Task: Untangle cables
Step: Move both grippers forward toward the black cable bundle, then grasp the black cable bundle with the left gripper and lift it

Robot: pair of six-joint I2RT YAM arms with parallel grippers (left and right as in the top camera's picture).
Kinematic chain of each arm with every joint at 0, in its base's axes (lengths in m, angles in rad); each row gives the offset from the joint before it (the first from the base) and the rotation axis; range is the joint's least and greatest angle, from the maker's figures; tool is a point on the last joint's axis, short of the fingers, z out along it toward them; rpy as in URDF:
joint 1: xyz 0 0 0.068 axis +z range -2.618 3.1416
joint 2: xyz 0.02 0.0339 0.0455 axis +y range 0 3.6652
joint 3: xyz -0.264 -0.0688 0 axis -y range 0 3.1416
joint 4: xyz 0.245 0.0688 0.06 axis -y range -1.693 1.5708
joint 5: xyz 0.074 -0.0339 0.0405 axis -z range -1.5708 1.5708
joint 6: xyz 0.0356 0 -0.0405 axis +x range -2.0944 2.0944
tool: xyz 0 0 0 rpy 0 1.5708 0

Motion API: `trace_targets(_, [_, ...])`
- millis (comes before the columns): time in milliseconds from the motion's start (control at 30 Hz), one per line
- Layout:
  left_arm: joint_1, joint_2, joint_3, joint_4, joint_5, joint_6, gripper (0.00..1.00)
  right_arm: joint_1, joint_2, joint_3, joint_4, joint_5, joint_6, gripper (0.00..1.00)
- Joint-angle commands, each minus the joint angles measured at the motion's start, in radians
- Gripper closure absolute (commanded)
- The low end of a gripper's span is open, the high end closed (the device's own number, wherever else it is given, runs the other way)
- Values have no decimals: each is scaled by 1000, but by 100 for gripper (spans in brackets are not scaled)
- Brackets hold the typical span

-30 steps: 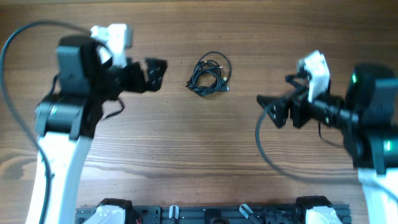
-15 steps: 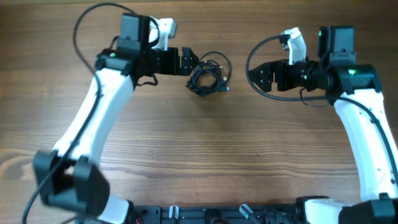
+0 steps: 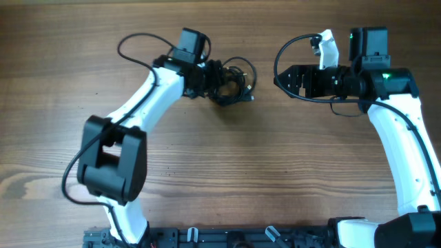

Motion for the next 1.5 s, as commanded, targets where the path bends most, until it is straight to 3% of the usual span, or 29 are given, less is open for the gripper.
trace_targets(0, [-26,21,14,-42,-47,-191,44,2,12,20,-5,13,18,1])
trace_targets(200, [-26,21,14,-116,-91,-240,54,2,12,20,-6,13,43,1])
trace_targets(367, [-26,29,-2,-115,-177,-363,53,2,12,20,-10,14,43,1])
trace_targets(633, [-26,106,-5,-41,-178,-416,48,2,13,18,-13,14,43,1])
trace_targets(733, [-26,111,-5,-12,-178,-430,51,2,13,18,-19,14,43,1])
trace_targets(800, [-26,111,-5,-13,-178,-437,64,2,13,18,-22,15,43,1])
trace_targets(900, [-24,112,-5,-5,-186,-440,75,2,12,18,-22,21,43,1])
trace_targets(1000, [-23,112,-5,-4,-266,-439,96,2,13,18,-24,21,43,1])
trace_targets(1033, [-23,112,-5,-5,-293,-438,96,2,13,18,-24,21,43,1])
trace_targets(1133, [-19,109,-5,44,-337,-242,96,2,13,18,-24,21,43,1])
trace_targets(1233, [-12,61,-2,132,-253,52,96,2,12,18,-23,20,43,1])
trace_targets(1367, [-13,-80,10,216,-144,359,96,2,12,18,-6,16,42,1])
trace_targets(1467, [-13,-203,10,233,-106,483,96,2,12,19,40,-33,39,3])
